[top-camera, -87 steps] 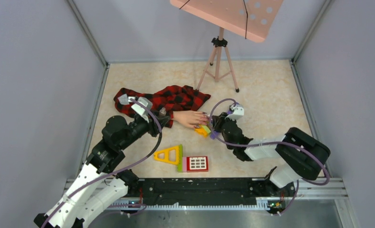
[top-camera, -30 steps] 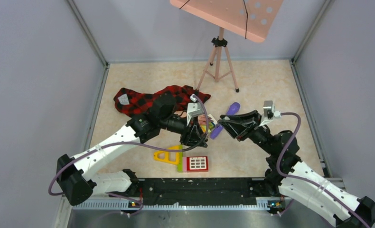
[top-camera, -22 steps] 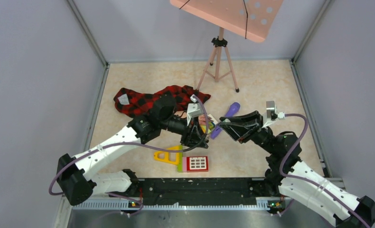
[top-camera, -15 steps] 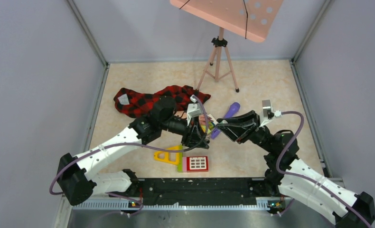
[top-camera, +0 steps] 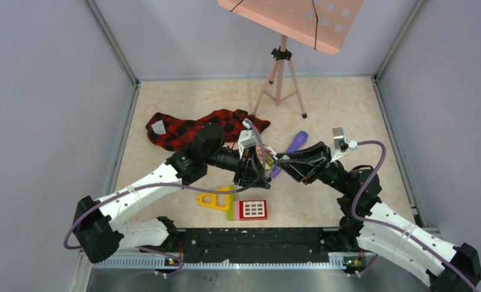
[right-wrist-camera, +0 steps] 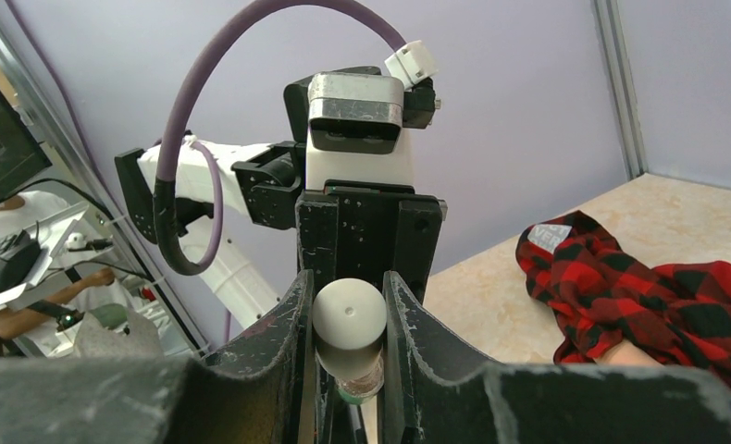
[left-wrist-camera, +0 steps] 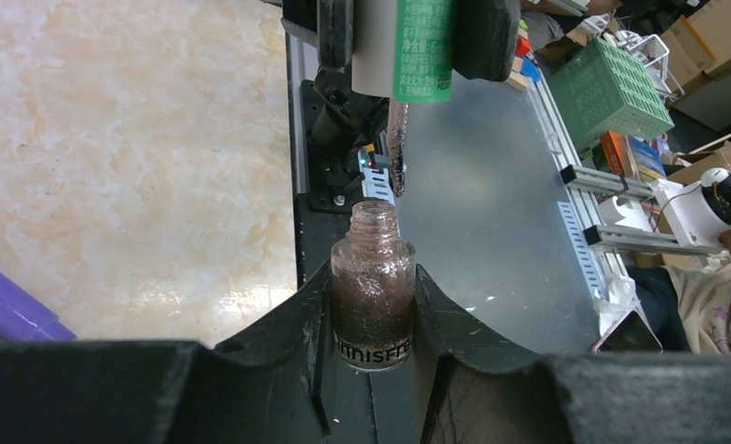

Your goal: Paint the nails

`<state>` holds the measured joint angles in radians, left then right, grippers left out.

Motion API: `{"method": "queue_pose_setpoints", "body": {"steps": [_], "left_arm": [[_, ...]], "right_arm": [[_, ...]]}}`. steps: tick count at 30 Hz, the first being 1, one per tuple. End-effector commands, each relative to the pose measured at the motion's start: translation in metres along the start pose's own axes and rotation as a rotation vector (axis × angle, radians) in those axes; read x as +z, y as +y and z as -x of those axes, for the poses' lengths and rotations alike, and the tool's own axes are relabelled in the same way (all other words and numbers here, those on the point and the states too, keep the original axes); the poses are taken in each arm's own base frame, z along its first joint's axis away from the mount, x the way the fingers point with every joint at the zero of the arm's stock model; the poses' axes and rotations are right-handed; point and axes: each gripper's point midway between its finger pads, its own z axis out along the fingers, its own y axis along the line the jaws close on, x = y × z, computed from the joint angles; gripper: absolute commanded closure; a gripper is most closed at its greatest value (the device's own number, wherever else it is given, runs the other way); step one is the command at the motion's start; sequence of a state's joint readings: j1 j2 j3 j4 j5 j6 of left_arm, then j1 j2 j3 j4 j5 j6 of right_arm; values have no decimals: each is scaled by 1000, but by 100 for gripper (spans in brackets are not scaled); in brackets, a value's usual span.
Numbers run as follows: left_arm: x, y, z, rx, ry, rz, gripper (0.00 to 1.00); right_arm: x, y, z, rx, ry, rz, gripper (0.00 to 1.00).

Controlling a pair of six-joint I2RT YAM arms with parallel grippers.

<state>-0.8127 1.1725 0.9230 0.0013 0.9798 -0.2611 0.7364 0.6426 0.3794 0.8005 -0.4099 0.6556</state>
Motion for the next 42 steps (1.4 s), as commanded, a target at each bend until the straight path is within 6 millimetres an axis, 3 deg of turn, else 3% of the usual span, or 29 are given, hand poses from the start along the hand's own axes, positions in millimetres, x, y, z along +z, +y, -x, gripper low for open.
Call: {"method": "queue_pose_setpoints", "body": {"steps": [1, 42], "left_arm": [[1, -8, 9, 45, -32, -47, 100], [2, -8, 10, 57, -38, -32, 100]], "right_arm": [[2, 5, 9, -27, -31, 26, 100], [4, -2, 0, -14, 0, 15, 100]]}}
